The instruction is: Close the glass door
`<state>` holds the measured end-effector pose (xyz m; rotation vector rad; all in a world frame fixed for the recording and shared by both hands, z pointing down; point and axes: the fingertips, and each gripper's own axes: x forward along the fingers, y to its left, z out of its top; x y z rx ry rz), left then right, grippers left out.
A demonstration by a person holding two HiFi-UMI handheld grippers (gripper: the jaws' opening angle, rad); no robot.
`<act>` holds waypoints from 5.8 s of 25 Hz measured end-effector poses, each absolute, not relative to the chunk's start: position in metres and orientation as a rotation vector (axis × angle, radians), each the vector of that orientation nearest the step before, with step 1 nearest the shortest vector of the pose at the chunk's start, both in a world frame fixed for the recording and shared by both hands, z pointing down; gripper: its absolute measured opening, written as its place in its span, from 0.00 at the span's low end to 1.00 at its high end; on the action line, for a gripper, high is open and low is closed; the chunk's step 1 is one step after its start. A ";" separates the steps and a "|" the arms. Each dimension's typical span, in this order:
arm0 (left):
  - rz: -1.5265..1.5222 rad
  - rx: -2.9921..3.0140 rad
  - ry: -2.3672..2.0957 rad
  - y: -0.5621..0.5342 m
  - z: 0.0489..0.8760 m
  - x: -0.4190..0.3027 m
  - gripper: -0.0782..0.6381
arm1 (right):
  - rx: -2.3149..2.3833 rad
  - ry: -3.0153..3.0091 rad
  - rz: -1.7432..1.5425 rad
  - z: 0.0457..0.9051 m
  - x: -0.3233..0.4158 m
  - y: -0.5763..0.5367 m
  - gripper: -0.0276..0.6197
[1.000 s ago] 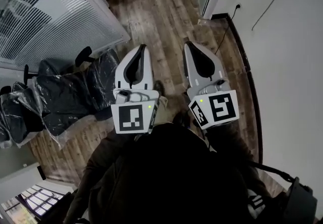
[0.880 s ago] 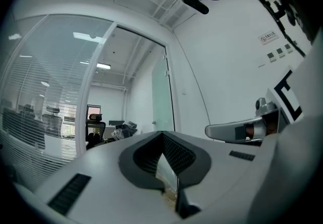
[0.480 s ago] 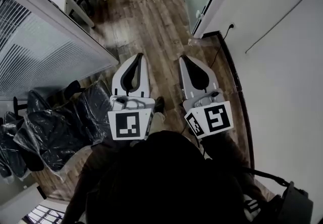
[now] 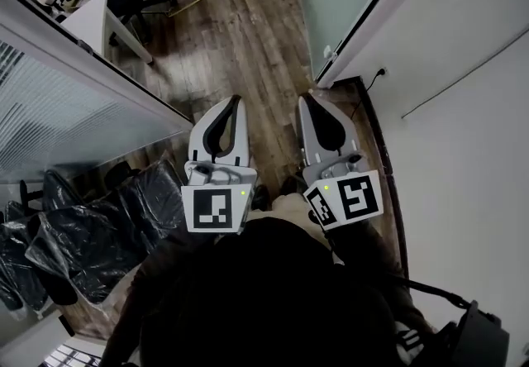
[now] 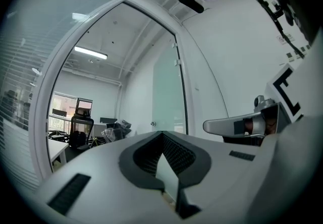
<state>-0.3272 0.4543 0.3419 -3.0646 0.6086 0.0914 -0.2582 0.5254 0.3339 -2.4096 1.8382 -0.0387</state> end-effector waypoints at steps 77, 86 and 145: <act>0.063 -3.116 0.633 -0.250 0.353 0.402 0.10 | -2.475 1.829 -0.104 0.363 0.457 -0.179 0.05; 0.016 -3.095 0.591 -0.313 0.347 0.474 0.10 | -2.478 1.807 -0.128 0.353 0.534 -0.245 0.05; 0.119 -3.139 -0.350 -0.272 0.291 0.878 0.10 | -3.027 1.267 -0.199 0.345 0.841 -0.200 0.14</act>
